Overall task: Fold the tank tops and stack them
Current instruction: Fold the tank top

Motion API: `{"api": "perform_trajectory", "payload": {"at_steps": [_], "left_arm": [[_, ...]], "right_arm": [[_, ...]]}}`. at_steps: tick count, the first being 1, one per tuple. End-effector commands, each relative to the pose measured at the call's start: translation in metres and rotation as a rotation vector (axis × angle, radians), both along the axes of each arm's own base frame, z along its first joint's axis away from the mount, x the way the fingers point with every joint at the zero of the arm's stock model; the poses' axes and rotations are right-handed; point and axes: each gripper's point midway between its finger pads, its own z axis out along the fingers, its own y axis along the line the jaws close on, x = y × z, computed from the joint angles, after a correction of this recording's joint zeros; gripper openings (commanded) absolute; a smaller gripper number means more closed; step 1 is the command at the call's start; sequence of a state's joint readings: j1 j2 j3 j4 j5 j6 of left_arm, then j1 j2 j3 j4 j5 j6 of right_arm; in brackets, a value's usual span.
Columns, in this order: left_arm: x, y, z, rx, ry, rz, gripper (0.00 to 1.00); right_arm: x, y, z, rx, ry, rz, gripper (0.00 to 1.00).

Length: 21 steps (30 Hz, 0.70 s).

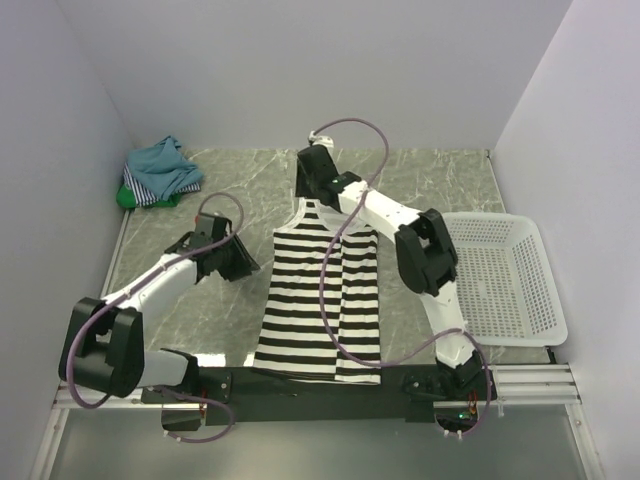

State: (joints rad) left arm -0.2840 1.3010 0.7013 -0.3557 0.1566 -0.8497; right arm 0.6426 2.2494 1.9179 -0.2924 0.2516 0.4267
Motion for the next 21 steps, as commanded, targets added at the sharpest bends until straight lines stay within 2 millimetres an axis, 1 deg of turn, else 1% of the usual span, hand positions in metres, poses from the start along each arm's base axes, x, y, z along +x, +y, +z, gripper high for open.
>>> {"api": "perform_trajectory", "payload": {"at_steps": [1,2,3,4,5,6,7,8,9,10,11,12,13,14,15,17,18,19,21], "left_arm": [[0.050,0.005,0.032,-0.043,-0.121,0.044,0.37],[0.067,0.004,0.037,-0.055,-0.142,0.052,0.38],[0.077,-0.002,0.042,-0.079,-0.158,0.035,0.39],[0.090,-0.008,0.048,-0.097,-0.193,0.005,0.40],[0.108,-0.017,0.048,-0.111,-0.189,-0.021,0.40],[0.114,-0.025,0.047,-0.135,-0.178,-0.050,0.39],[0.120,-0.031,0.045,-0.149,-0.175,-0.079,0.39],[0.133,-0.037,0.036,-0.150,-0.164,-0.094,0.39],[0.140,-0.036,0.030,-0.126,-0.151,-0.082,0.39],[0.147,-0.036,0.028,-0.116,-0.154,-0.091,0.39],[0.150,-0.040,0.016,-0.114,-0.134,-0.104,0.39],[0.150,-0.040,0.010,-0.109,-0.113,-0.111,0.40],[0.157,-0.041,0.011,-0.099,-0.118,-0.127,0.39],[0.155,-0.043,0.000,-0.097,-0.084,-0.143,0.40],[0.155,-0.045,-0.002,-0.100,-0.077,-0.158,0.39],[0.161,-0.044,-0.008,-0.078,-0.064,-0.183,0.39],[0.158,-0.043,-0.011,-0.059,-0.046,-0.201,0.39],[0.163,-0.045,-0.008,-0.059,-0.056,-0.213,0.39],[0.160,-0.042,-0.020,-0.035,-0.011,-0.222,0.39]], "right_arm": [[-0.035,-0.007,0.068,0.112,-0.041,-0.039,0.50],[-0.055,-0.004,0.090,0.153,-0.057,-0.023,0.49],[-0.076,-0.007,0.068,0.147,-0.002,-0.029,0.48],[-0.092,-0.005,0.066,0.153,0.010,-0.020,0.47],[-0.110,-0.006,0.081,0.168,-0.008,-0.014,0.47],[-0.143,0.003,0.062,0.135,0.039,0.025,0.47],[-0.162,0.009,0.058,0.127,0.048,0.053,0.46],[-0.184,0.009,0.053,0.118,0.068,0.074,0.46],[-0.216,0.028,0.050,0.115,0.084,0.146,0.46],[-0.232,0.033,0.050,0.117,0.093,0.174,0.46],[-0.249,0.035,0.040,0.101,0.122,0.185,0.46],[-0.275,0.048,0.036,0.088,0.133,0.240,0.46],[-0.287,0.051,0.029,0.070,0.148,0.259,0.46],[-0.300,0.052,0.022,0.052,0.166,0.263,0.46],[-0.321,0.060,0.017,0.039,0.175,0.304,0.45],[-0.340,0.066,0.003,0.027,0.197,0.319,0.45],[-0.355,0.073,-0.002,0.018,0.204,0.345,0.45],[-0.362,0.076,-0.014,-0.002,0.217,0.348,0.45],[-0.374,0.086,-0.020,0.000,0.233,0.348,0.45]]}}
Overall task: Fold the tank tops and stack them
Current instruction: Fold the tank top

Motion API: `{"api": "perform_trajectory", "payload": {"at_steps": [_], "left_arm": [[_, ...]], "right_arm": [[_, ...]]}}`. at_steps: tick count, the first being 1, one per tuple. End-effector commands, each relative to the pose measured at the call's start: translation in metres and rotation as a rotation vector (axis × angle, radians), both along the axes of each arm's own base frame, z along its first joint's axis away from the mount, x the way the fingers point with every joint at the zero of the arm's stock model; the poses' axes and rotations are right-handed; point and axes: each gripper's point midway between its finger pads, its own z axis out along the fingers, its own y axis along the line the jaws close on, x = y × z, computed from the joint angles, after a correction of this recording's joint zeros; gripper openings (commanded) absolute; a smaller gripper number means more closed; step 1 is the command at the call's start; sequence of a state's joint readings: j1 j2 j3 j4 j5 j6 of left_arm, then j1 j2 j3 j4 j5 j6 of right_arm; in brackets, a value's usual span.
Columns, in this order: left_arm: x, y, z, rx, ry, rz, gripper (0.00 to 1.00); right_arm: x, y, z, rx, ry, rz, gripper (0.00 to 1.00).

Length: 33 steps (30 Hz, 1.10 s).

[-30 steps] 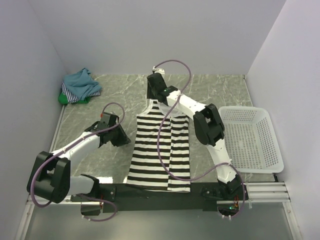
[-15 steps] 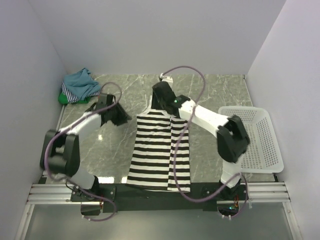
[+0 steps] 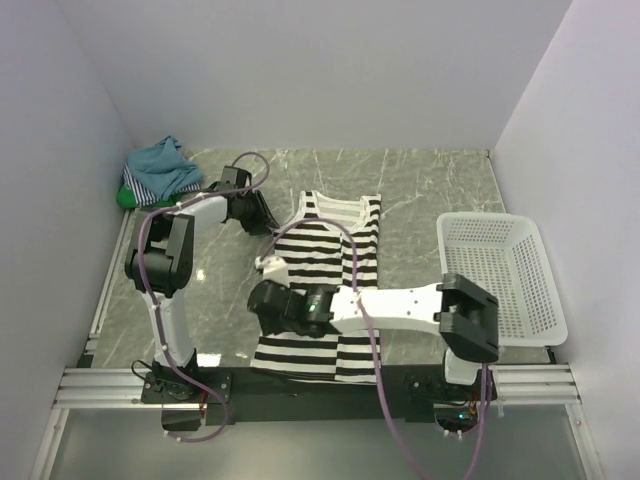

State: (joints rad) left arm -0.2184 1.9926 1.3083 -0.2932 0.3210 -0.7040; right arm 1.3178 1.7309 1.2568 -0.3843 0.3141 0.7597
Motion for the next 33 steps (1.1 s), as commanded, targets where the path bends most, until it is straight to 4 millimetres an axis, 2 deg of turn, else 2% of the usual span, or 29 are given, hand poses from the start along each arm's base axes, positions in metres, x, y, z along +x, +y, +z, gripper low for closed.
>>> {"api": "perform_trajectory", "payload": {"at_steps": [1,4,10,13,18,23,26,33], "left_arm": [[0.006,-0.005,0.004,0.027,-0.004,-0.085,0.39],[0.003,0.002,-0.005,0.068,0.030,-0.097,0.37],[0.003,0.005,-0.013,0.085,0.047,-0.107,0.32],[0.005,0.004,-0.012,0.086,0.044,-0.107,0.30],[0.004,0.006,-0.015,0.102,0.054,-0.115,0.24],[0.005,0.005,-0.016,0.097,0.056,-0.118,0.18],[0.005,0.005,-0.018,0.098,0.062,-0.120,0.15],[0.005,0.005,-0.019,0.097,0.063,-0.114,0.05]], "right_arm": [[-0.013,0.015,-0.013,-0.009,0.008,-0.057,0.45],[-0.029,0.030,-0.022,-0.030,0.005,-0.037,0.45],[-0.051,0.039,-0.053,-0.114,0.040,-0.017,0.45],[-0.062,0.046,-0.055,-0.134,0.035,-0.007,0.45],[-0.079,0.045,-0.068,-0.184,0.050,0.010,0.45],[-0.085,0.049,-0.067,-0.221,0.045,0.019,0.45],[-0.086,0.045,-0.074,-0.256,0.054,0.011,0.45],[-0.089,0.039,-0.084,-0.303,0.068,0.007,0.35]]}}
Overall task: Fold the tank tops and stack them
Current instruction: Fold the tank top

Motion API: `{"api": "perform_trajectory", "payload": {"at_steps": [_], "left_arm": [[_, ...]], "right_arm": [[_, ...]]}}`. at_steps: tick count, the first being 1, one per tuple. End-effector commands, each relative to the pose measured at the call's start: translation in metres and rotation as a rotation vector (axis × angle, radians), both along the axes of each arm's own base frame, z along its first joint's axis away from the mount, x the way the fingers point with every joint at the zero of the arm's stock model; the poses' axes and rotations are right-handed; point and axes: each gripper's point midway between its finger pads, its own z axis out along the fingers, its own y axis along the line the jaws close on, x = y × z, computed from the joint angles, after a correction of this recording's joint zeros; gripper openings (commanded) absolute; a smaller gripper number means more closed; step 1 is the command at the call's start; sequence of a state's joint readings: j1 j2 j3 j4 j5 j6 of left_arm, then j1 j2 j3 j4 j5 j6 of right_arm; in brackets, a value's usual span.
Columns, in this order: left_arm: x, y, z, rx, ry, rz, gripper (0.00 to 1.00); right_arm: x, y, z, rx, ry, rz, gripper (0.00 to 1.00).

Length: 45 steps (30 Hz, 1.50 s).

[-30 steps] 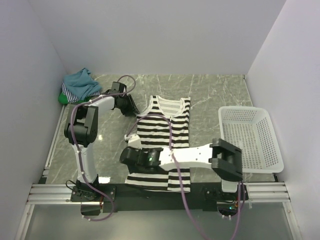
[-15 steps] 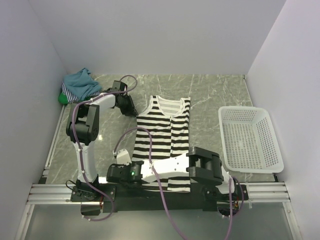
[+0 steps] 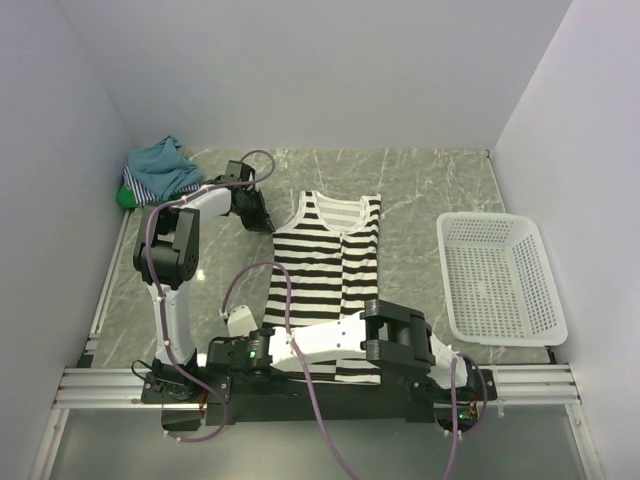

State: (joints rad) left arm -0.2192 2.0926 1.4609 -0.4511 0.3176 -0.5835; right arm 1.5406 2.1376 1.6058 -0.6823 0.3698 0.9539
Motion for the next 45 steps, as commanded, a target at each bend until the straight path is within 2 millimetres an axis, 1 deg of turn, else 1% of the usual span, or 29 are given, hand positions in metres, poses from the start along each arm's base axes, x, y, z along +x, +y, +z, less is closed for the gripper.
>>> {"api": "perform_trajectory", "payload": {"at_steps": [1,2,3,5,6,9,13,16,17,19,20,21,23,25,26,27,28,30,31,33,36,37,39,40,41,43,45], "left_arm": [[0.000,0.002,-0.007,0.023,0.010,-0.015,0.04],[0.001,0.002,-0.006,0.025,0.008,-0.015,0.04],[0.001,0.002,-0.006,0.025,0.008,-0.015,0.03],[0.001,0.002,-0.007,0.024,0.008,-0.016,0.01],[0.001,0.001,-0.006,0.020,0.008,-0.016,0.01],[0.001,0.000,-0.006,0.015,0.008,-0.017,0.01],[0.002,-0.001,-0.003,0.005,-0.004,-0.019,0.01],[0.003,-0.002,0.001,-0.001,-0.014,-0.021,0.01],[0.004,-0.003,0.002,-0.006,-0.016,-0.020,0.01],[0.006,-0.004,0.010,-0.015,-0.039,-0.016,0.01],[0.006,-0.004,0.012,-0.018,-0.044,-0.013,0.01],[0.008,-0.003,0.018,-0.015,-0.060,-0.006,0.01],[0.011,-0.002,0.027,-0.018,-0.086,0.003,0.01],[0.013,-0.001,0.032,-0.016,-0.098,0.011,0.01],[0.014,-0.001,0.035,-0.018,-0.105,0.014,0.01],[0.016,0.000,0.041,-0.018,-0.116,0.017,0.01],[0.015,0.001,0.043,-0.015,-0.112,0.022,0.01],[0.020,0.003,0.053,-0.009,-0.138,0.034,0.01],[0.021,0.003,0.057,-0.010,-0.146,0.038,0.01],[0.024,0.002,0.069,-0.022,-0.170,0.047,0.01],[0.025,-0.007,0.083,-0.062,-0.193,0.049,0.01],[0.025,-0.010,0.085,-0.071,-0.197,0.051,0.01],[0.023,-0.021,0.088,-0.072,-0.201,0.037,0.01],[0.024,-0.022,0.090,-0.075,-0.205,0.039,0.01],[0.022,-0.028,0.089,-0.075,-0.201,0.028,0.01],[0.023,-0.035,0.091,-0.082,-0.205,0.033,0.01],[0.022,-0.046,0.094,-0.092,-0.216,0.021,0.01]], "right_arm": [[0.002,-0.003,-0.001,-0.039,-0.018,-0.026,0.35],[0.003,-0.003,-0.002,-0.046,-0.020,-0.025,0.34],[0.002,-0.002,-0.001,-0.044,-0.022,-0.026,0.28],[0.004,-0.003,-0.001,-0.045,-0.025,-0.028,0.22],[0.004,-0.002,-0.001,-0.045,-0.025,-0.029,0.14],[0.006,-0.003,0.002,-0.051,-0.035,-0.037,0.00],[0.009,-0.005,0.010,-0.044,-0.050,-0.048,0.00],[0.011,-0.006,0.017,-0.031,-0.064,-0.061,0.00],[0.012,-0.006,0.023,-0.018,-0.066,-0.063,0.00],[0.014,-0.009,0.026,-0.002,-0.076,-0.074,0.00],[0.015,-0.009,0.034,0.020,-0.077,-0.080,0.00],[0.015,-0.012,0.035,0.022,-0.079,-0.083,0.00],[0.015,-0.013,0.045,0.050,-0.084,-0.086,0.00],[0.017,-0.012,0.052,0.076,-0.088,-0.091,0.00],[0.018,-0.012,0.060,0.098,-0.089,-0.094,0.00],[0.017,-0.013,0.060,0.101,-0.090,-0.095,0.00],[0.018,-0.015,0.067,0.115,-0.095,-0.099,0.00],[0.019,-0.019,0.068,0.124,-0.095,-0.110,0.00],[0.019,-0.020,0.074,0.142,-0.092,-0.113,0.00],[0.019,-0.024,0.073,0.152,-0.085,-0.123,0.00],[0.020,-0.033,0.077,0.163,-0.081,-0.148,0.00],[0.020,-0.035,0.082,0.178,-0.080,-0.153,0.00],[0.019,-0.047,0.078,0.181,-0.066,-0.178,0.00],[0.019,-0.045,0.082,0.198,-0.063,-0.179,0.00],[0.018,-0.052,0.077,0.189,-0.056,-0.193,0.00],[0.017,-0.058,0.080,0.202,-0.049,-0.209,0.00],[0.019,-0.070,0.074,0.196,-0.045,-0.244,0.00]]}}
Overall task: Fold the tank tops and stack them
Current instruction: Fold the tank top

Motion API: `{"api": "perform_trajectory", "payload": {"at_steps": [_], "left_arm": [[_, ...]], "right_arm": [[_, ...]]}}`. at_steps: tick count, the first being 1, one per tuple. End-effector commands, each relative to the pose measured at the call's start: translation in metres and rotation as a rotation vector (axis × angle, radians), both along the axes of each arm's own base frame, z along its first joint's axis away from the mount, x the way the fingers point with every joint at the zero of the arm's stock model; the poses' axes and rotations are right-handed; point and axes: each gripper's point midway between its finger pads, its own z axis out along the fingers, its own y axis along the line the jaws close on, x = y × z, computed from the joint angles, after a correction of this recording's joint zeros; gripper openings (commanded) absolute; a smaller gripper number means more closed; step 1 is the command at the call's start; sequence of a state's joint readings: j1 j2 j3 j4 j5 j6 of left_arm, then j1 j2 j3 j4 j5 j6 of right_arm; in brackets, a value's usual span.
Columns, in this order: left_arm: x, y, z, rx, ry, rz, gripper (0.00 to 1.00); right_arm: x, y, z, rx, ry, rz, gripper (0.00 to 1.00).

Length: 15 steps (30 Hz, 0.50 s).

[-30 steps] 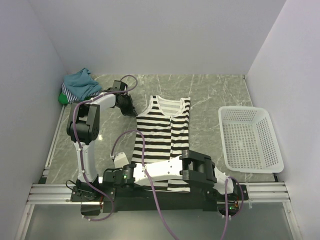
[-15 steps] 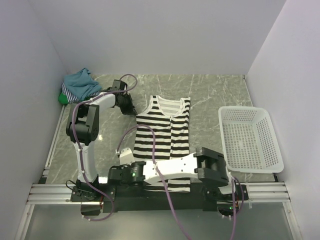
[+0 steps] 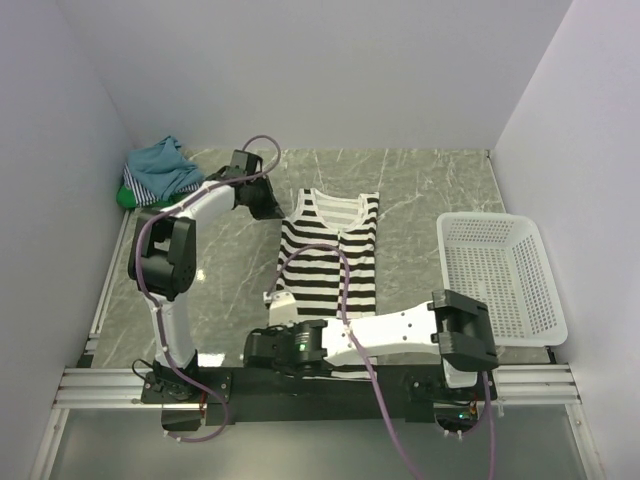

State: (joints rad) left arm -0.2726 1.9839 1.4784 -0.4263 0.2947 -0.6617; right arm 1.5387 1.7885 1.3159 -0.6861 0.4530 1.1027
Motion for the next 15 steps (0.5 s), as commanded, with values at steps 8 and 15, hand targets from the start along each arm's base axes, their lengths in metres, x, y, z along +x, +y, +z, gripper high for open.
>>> {"api": "perform_trajectory", "payload": {"at_steps": [8,15], "left_arm": [[0.012,-0.070,0.041,-0.055,-0.117,-0.046,0.01],[0.006,-0.110,0.034,-0.083,-0.114,-0.077,0.01]], "right_arm": [[0.003,-0.049,0.005,0.133,0.040,-0.197,0.00],[-0.001,-0.082,-0.006,0.186,0.090,-0.282,0.00]]}}
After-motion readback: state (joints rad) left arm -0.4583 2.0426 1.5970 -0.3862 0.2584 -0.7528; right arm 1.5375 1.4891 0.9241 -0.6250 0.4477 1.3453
